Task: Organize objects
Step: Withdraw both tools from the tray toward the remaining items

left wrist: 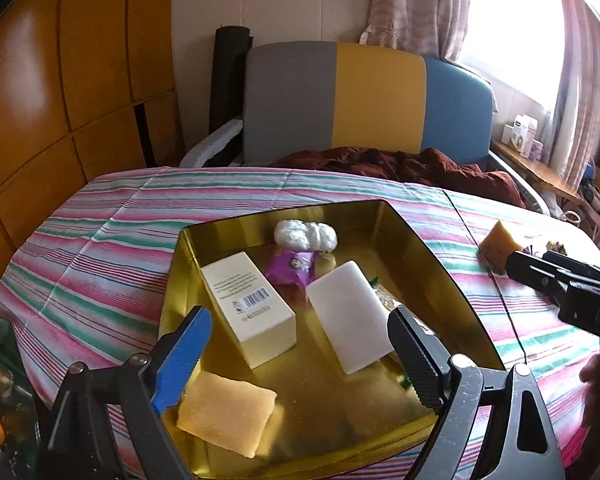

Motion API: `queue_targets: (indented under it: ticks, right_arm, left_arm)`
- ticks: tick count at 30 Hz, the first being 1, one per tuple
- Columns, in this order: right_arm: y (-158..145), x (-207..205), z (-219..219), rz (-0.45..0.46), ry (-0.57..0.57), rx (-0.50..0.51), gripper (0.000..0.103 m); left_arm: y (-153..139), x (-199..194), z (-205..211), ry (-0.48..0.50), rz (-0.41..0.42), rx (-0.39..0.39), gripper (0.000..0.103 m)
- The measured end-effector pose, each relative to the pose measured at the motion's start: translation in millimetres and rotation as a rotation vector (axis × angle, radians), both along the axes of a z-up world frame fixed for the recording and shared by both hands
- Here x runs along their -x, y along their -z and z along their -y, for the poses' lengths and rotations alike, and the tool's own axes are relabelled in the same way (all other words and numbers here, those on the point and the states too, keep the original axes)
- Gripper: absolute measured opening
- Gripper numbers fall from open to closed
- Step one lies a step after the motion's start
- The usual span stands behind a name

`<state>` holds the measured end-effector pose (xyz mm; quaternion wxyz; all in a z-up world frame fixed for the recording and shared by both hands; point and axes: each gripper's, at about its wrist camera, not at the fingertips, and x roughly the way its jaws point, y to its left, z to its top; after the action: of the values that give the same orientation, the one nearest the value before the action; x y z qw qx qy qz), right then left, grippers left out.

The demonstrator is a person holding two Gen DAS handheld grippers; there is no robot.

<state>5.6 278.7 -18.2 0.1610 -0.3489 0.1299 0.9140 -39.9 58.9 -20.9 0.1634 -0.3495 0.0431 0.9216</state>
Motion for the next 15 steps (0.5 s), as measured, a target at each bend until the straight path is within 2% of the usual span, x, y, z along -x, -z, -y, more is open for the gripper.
queue_targets:
  ticks: [7, 15]
  right_arm:
    - [7, -9, -25, 0.021, 0.057, 0.003, 0.086]
    - [-1, -28, -88, 0.027, 0.170, 0.005, 0.089]
  left_arm:
    - [7, -2, -12, 0.040, 0.023, 0.003, 0.090]
    - [9, -4, -24, 0.108, 0.049, -0.010, 0.090]
